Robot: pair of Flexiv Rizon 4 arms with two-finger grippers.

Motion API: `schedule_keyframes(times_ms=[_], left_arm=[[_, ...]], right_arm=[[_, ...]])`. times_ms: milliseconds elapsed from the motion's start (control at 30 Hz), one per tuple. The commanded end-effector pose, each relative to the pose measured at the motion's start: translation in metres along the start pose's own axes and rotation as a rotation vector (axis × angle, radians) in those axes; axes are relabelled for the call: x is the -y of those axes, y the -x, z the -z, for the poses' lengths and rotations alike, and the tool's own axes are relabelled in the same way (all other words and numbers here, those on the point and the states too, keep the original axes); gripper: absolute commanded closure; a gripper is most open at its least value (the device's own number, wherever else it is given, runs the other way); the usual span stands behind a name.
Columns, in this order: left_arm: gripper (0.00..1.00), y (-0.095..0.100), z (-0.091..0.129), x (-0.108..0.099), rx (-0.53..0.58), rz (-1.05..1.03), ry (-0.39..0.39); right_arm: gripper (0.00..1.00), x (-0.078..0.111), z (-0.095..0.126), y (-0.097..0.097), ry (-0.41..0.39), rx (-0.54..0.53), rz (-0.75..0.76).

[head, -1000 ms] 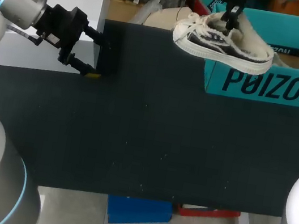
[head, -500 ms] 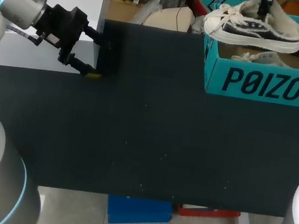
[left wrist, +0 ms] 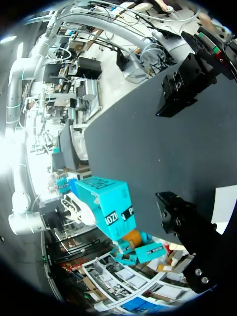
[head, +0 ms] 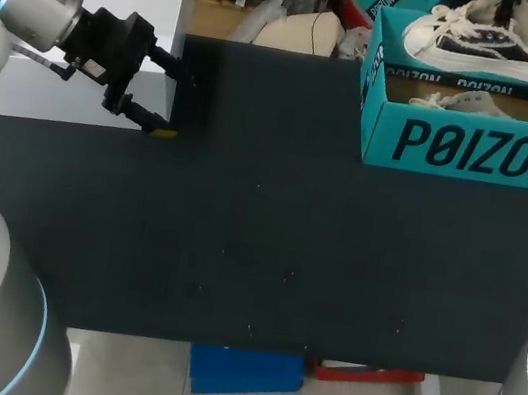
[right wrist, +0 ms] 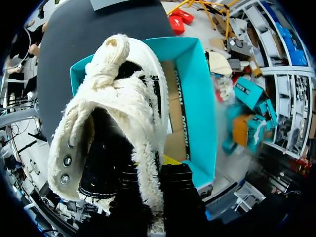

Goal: Take the shoe out of the shoebox, open the shoe tongue, remove and reinsert the insole, then place the shoe into the shoebox

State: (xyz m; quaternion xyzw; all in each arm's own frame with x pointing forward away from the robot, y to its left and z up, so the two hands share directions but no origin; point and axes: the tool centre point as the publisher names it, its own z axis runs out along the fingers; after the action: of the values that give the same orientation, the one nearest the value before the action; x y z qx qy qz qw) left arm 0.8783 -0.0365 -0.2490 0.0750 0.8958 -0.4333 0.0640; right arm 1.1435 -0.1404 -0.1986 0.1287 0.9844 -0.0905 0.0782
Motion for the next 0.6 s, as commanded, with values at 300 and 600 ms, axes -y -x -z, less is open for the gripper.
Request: schedule_keyframes(times_ms=[300, 600], left_arm=[[0.00, -0.001, -0.001, -0.001, 0.003, -0.001, 0.002], [0.00, -0.001, -0.001, -0.001, 0.003, -0.001, 0.002]], right_arm=[[1.00, 0.010, -0.060, 0.076, 0.037, -0.087, 0.108], [1.00, 0.002, -0.090, 0.096, 0.046, -0.093, 0.104]])
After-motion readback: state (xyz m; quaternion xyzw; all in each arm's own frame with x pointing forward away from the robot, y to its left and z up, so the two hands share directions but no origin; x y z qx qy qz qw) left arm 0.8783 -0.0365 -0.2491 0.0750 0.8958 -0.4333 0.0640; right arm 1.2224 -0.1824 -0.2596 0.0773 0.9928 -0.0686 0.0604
